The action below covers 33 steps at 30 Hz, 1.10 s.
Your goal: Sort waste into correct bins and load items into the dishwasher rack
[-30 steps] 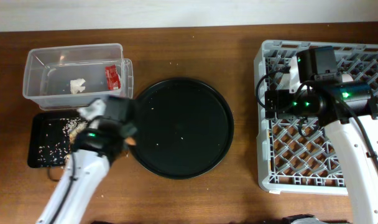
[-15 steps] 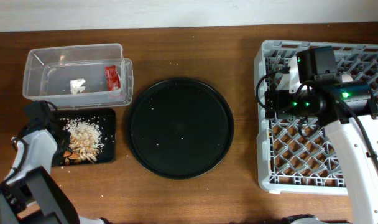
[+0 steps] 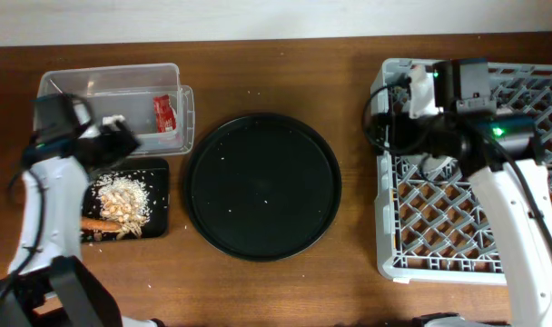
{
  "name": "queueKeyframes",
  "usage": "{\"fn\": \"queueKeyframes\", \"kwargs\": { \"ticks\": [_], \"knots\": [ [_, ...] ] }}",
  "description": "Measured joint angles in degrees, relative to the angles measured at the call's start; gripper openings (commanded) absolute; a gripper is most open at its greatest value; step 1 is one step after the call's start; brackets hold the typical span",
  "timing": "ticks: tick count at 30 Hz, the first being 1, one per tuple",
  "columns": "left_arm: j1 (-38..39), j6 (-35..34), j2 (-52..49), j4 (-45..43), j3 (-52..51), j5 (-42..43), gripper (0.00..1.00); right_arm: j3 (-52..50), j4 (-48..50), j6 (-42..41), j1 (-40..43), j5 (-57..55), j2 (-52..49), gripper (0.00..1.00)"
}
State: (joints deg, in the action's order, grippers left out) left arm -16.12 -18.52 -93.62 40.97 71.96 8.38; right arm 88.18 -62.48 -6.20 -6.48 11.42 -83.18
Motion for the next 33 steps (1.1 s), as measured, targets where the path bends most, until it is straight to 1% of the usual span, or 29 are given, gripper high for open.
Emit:
{"fn": "queueKeyframes", "kwargs": {
  "ticks": [1,2,3,4,5,6,8,10,13,15,19,20,21,22,23,24,26,33],
  "knots": [
    [3.4,3.3,0.2,2.9,0.1,2.6,0.99,0.0,0.5,0.1,0.0,2.9,-1.7,0.98],
    [5.8,5.5,0.2,5.8,0.2,3.5,0.99,0.0,0.1,0.2,0.0,4.2,-3.0,0.98],
    [7.7,7.3,0.2,10.0,0.3,4.0,0.99,0.1,-2.1,0.4,0.0,4.9,-4.3,0.98],
    [9.1,9.1,0.2,15.7,0.3,3.9,0.99,0.0,-6.5,0.4,0.0,4.4,-5.8,0.98],
    [10.7,11.8,0.2,23.4,0.2,3.8,0.99,0.0,-8.6,0.5,0.0,3.6,-6.4,0.98],
    [11.1,13.1,0.2,28.7,0.1,3.4,0.99,0.0,-11.6,0.5,0.0,2.1,-6.9,0.98],
    [11.2,14.6,0.2,35.2,0.1,2.2,0.99,0.0,-14.5,0.5,0.0,0.0,-7.1,0.98],
    [11.2,15.8,0.3,38.6,0.1,0.7,0.99,0.0,-17.7,0.6,0.0,-1.3,-7.1,0.98],
    [11.3,16.2,3.0,38.0,-0.3,0.0,0.99,-0.3,-17.3,0.6,0.0,-1.9,-5.7,0.98],
    [12.0,16.5,9.1,36.1,-1.3,-0.3,0.99,-3.5,-12.7,0.6,0.0,-2.2,-0.7,0.98],
    [17.3,17.2,32.2,25.5,-9.2,-1.4,0.99,-18.6,1.2,0.6,0.0,-2.9,19.5,0.98],
    [18.4,17.3,40.2,23.5,-11.9,-1.6,0.99,-24.3,3.4,0.6,0.0,-4.1,27.9,0.98],
    [18.6,17.3,46.2,20.2,-14.5,-1.6,0.99,-27.5,5.0,0.6,0.0,-5.3,33.1,0.98],
    [18.6,17.3,51.5,18.7,-17.2,-1.8,0.99,-31.1,4.3,0.6,0.0,-6.7,38.9,0.98],
    [18.6,17.3,55.1,18.5,-18.9,-1.8,0.99,-32.7,3.7,0.6,0.0,-7.1,42.3,0.98],
    [18.6,17.3,57.7,17.5,-20.0,-1.8,0.99,-33.5,1.5,0.6,0.0,-7.6,45.9,0.98],
    [18.6,17.3,61.0,16.4,-20.7,-1.8,0.99,-33.6,0.0,0.6,0.0,-7.9,49.3,0.99],
    [18.6,17.3,61.2,16.1,-20.8,-1.8,0.99,-33.7,-0.3,0.6,0.0,-8.4,49.7,0.98]
  ]
}}
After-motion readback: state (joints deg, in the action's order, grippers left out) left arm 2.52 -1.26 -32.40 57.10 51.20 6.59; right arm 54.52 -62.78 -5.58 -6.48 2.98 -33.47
